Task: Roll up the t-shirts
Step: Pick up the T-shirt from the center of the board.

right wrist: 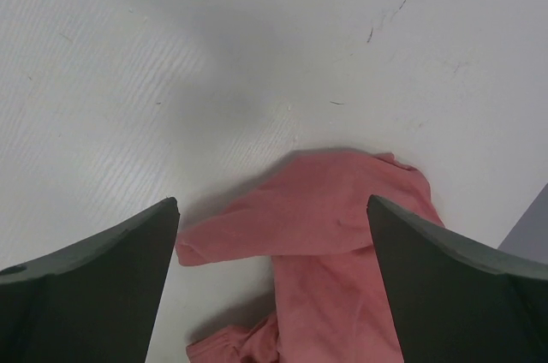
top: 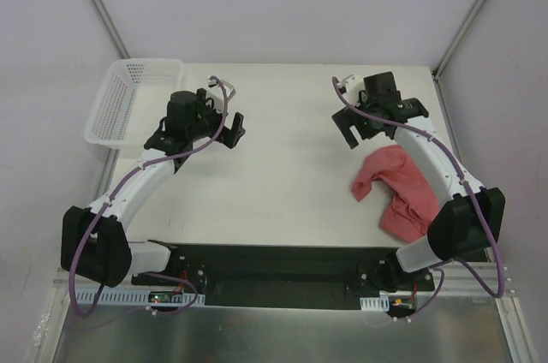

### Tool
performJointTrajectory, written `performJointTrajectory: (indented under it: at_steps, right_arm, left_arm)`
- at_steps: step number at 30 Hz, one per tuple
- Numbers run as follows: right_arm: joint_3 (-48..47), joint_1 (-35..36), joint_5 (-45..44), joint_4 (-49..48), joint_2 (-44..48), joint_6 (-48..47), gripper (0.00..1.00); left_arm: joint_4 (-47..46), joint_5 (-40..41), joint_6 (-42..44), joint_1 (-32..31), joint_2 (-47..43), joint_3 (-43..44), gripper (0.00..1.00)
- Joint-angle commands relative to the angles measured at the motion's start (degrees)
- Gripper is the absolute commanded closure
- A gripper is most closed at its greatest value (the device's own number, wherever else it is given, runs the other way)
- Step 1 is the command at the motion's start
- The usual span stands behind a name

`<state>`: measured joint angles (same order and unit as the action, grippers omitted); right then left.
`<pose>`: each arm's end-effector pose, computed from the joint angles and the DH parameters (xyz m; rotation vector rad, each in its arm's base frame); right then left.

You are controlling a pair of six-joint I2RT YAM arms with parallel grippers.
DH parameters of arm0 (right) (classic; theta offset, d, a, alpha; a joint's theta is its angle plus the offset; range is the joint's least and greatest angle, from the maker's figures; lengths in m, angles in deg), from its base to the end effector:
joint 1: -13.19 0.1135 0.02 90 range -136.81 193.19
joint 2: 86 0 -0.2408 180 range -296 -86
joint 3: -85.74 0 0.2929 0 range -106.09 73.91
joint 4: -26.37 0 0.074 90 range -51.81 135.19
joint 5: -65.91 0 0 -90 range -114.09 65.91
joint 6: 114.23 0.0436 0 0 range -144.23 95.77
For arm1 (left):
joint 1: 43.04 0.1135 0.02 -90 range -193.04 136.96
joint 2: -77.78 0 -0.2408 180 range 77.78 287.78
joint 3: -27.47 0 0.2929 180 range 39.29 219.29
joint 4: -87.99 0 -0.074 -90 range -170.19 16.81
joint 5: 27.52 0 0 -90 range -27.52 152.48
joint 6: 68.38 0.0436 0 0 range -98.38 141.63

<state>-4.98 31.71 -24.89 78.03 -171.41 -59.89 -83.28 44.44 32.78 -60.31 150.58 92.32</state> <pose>0.3544 0.1181 0.2955 -1.0804 2.1268 -0.1588 0.3297 -0.1166 0.2699 0.6663 1.7399 -0.3667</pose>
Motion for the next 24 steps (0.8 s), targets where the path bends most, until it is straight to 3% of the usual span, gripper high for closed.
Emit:
performJointTrajectory:
  at_steps: [1, 3, 10, 13, 17, 20, 24]
  right_arm:
    - [-2.4, 0.3, 0.4, 5.2, -0.8, -5.1, 0.04]
    - [-3.4, 0.3, 3.6, 6.9, -1.4, -8.9, 0.04]
    - [0.9, 0.1, 1.3, 9.6, 2.2, -12.9, 0.04]
    - [3.3, -3.5, 2.5, 13.8, 4.7, -12.5, 0.01]
    - [6.4, -10.9, 8.0, 21.1, 3.4, -16.7, 0.15]
    - [11.4, -12.6, 5.9, 18.9, 2.4, -19.4, 0.15]
    - [12.3, -12.9, 4.8, 15.2, -2.1, -19.3, 0.19]
  left_arm:
    - [2.8, -5.2, -1.1, -0.2, 1.4, 5.8, 0.01]
    - [5.9, -5.0, -1.6, -0.2, 1.9, 8.0, 0.01]
    - [6.6, -4.8, -4.3, -0.2, 4.2, 8.2, 0.01]
    - [7.6, -4.6, 1.5, -0.2, 3.1, 7.7, 0.01]
    - [13.5, 0.5, 8.2, -0.3, 1.7, 7.2, 0.01]
    - [16.7, 2.1, 13.3, -0.2, 0.8, 4.9, 0.01]
    - [17.0, 2.5, 12.9, -0.1, -0.2, 3.0, 0.01]
